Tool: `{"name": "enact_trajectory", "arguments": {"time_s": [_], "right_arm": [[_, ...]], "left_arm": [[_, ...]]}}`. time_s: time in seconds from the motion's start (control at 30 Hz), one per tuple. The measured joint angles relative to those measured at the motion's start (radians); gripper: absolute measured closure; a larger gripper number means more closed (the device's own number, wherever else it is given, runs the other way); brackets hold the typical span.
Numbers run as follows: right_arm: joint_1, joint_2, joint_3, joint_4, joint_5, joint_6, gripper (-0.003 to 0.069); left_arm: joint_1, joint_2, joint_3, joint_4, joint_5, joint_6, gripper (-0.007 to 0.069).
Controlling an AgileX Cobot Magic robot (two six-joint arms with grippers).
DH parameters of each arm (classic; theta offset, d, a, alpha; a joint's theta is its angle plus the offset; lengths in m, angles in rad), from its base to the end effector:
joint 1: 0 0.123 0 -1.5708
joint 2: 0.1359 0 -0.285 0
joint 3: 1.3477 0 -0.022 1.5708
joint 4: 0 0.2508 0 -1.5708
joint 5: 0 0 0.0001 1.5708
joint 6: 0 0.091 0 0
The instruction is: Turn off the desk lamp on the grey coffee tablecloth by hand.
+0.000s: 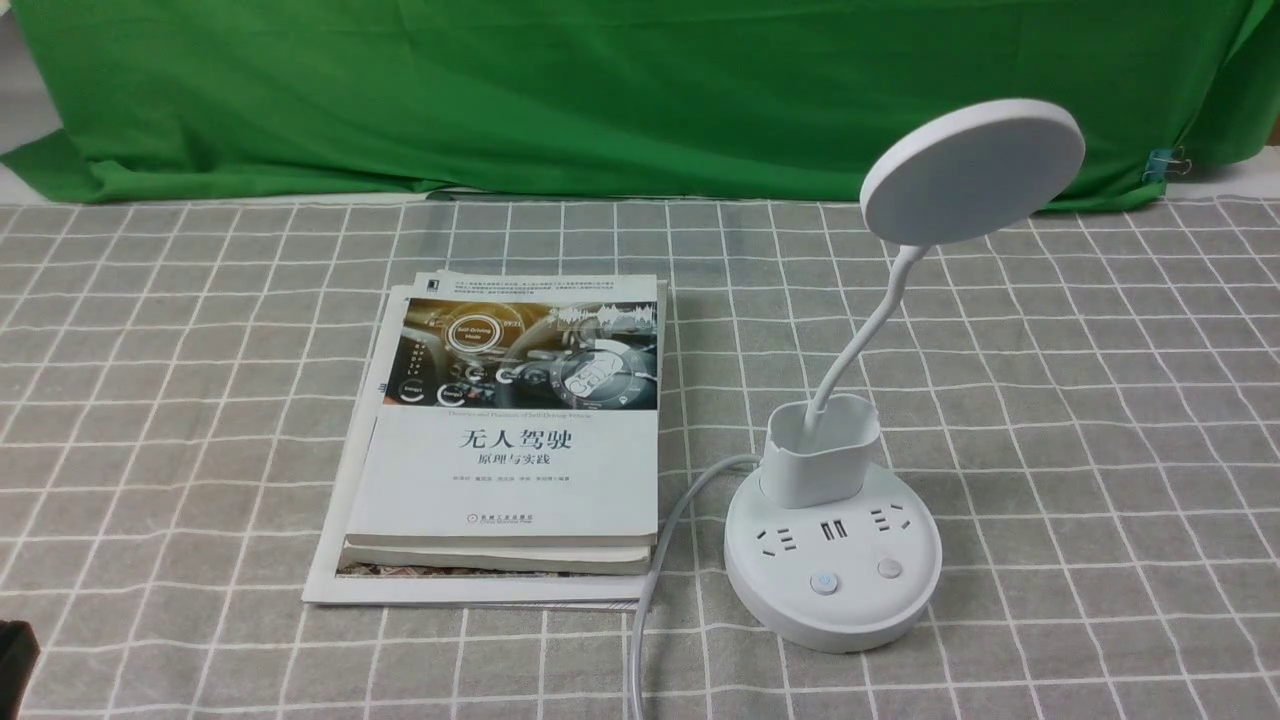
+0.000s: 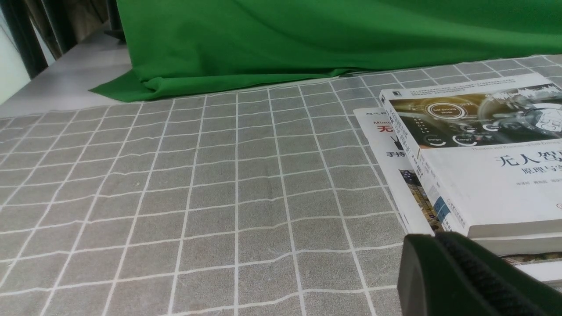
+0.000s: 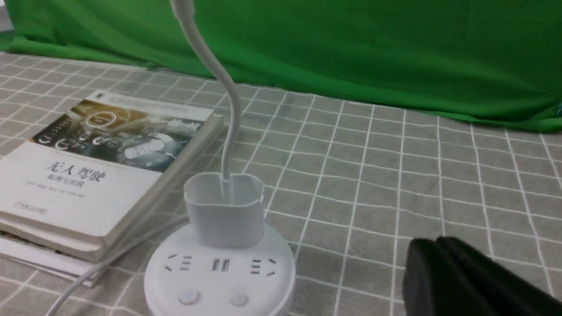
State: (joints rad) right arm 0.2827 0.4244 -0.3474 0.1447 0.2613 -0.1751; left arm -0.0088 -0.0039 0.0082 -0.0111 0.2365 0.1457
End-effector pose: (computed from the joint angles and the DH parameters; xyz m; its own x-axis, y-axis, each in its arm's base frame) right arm 0.0924 0.0304 0.2766 -0.2250 -0.1020 -0.9690 -0.3216 0.9466 -0.0250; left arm 0.0555 -0.0007 0.1892 -0.1501 0.1358 -0.9793 0.0318 0.9907 0.1325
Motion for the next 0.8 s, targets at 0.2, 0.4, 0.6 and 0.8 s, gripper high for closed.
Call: {"name": "enact_trajectory", "arguments": {"time_s": [0.2, 0.4, 0.6, 0.8], "right_arm": [[0.028, -0.009, 0.006, 0.092, -0.012, -0.044, 0.0634], [0.039, -0.009, 0.006, 0.103, -0.09, -0.052, 0.0634], [0.04, -0.009, 0.007, 0.105, -0.097, -0.052, 0.0631], [0.04, -0.009, 0.007, 0.106, -0.097, -0.051, 0.0624]], "left_arm": [[0.0, 0.0, 0.0, 0.0, 0.0, 0.0, 0.0624], [0.0, 0.0, 0.0, 0.0, 0.0, 0.0, 0.0624], [0.0, 0.0, 0.0, 0.0, 0.0, 0.0, 0.0624], [0.0, 0.0, 0.0, 0.0, 0.0, 0.0, 0.0624]]}}
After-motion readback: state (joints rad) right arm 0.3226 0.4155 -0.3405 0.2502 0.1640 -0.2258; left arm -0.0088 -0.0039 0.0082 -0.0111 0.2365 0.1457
